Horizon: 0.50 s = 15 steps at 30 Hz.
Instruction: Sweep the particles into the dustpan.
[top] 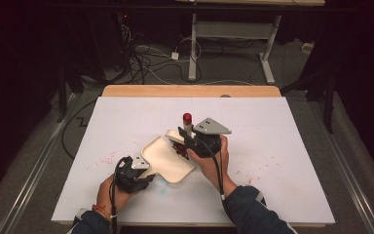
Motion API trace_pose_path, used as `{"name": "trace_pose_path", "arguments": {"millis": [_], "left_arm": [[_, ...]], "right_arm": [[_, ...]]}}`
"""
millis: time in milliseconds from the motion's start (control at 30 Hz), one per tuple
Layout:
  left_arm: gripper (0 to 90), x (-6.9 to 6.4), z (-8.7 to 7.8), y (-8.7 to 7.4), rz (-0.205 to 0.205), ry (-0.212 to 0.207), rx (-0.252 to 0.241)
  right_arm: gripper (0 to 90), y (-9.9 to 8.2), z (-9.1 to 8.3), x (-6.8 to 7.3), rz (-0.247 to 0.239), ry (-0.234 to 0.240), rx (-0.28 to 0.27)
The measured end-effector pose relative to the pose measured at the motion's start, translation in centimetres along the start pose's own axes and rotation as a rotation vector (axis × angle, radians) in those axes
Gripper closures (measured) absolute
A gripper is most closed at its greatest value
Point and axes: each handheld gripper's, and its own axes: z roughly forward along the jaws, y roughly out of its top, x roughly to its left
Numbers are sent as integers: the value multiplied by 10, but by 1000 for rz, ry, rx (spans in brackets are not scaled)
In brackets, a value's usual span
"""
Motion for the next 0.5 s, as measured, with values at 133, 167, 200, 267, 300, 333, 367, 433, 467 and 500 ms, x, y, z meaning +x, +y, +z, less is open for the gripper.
{"name": "trace_pose_path", "arguments": {"millis": [133,167,200,267,300,333,367,433,467,500], "left_arm": [[632,1,0,0,-7,-7,2],[631,1,0,0,-7,-7,2],[631,0,1,0,-9,-7,4],[631,0,1,0,-9,-7,4],[631,0,1,0,-9,-9,5],[631,1,1,-1,-10,-11,5],[631,1,1,-1,-10,-11,5],[631,1,0,-1,-7,-13,3],[631,3,0,-2,-5,-17,-1],[631,3,0,-2,-5,-17,-1]], "right_arm": [[691,1,-9,9,-17,47,3],[690,1,-10,11,-24,60,7],[688,0,-11,14,-30,67,15],[687,-1,-13,19,-45,81,18],[688,-1,-14,21,-47,89,22],[688,-1,-15,23,-58,96,24],[688,-1,-15,23,-58,96,24],[687,-2,-18,29,-88,101,32],[687,-2,-20,30,-91,110,32],[688,-3,-22,31,-91,114,35]]}}
